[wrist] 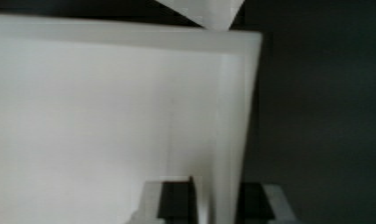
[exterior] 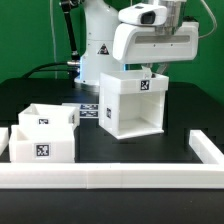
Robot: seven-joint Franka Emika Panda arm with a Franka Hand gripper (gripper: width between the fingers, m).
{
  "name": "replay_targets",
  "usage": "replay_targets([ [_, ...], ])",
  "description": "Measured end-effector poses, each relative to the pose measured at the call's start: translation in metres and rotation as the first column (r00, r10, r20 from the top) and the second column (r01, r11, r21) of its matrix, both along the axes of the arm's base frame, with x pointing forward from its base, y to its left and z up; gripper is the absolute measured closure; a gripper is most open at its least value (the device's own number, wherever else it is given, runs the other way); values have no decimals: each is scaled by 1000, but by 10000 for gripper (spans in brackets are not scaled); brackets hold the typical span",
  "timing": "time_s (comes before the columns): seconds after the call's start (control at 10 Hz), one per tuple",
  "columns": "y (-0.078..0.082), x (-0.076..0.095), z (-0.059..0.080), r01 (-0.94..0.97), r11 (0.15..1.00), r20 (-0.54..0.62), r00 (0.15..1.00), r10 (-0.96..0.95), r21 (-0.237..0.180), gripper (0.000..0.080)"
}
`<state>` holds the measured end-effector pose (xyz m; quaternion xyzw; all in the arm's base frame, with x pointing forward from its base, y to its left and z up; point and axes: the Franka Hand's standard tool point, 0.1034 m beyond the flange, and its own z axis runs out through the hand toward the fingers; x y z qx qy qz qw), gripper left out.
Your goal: Assemble drawer
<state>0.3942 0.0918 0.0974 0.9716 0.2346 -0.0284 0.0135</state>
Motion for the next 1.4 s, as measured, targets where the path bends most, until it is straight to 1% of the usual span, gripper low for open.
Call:
replay_targets([
  [0.1, 0, 0, 0, 0, 1000, 0, 1000, 0, 0, 763],
  [0.5, 0, 0, 0, 1, 1000, 0, 1000, -1, 0, 763],
  [0.6, -5, 6, 2, 1, 1000, -14, 1000, -1, -2, 763],
  [0.7, -9, 22, 5, -2, 1000, -23, 1000, 2, -2, 763],
  [0.9, -10, 56, 5, -1, 1000, -19, 1000, 2, 5, 762],
  [1.0, -10, 70, 4, 0, 1000, -15, 1000, 0, 9, 762],
  [1.1, -12, 86, 1, -13, 1000, -11, 1000, 13, 23, 762],
  [1.2, -15, 102, 1, -15, 999, 3, 1000, 15, 30, 762],
  [1.4, -22, 122, 1, -27, 999, 19, 999, 26, 46, 762],
])
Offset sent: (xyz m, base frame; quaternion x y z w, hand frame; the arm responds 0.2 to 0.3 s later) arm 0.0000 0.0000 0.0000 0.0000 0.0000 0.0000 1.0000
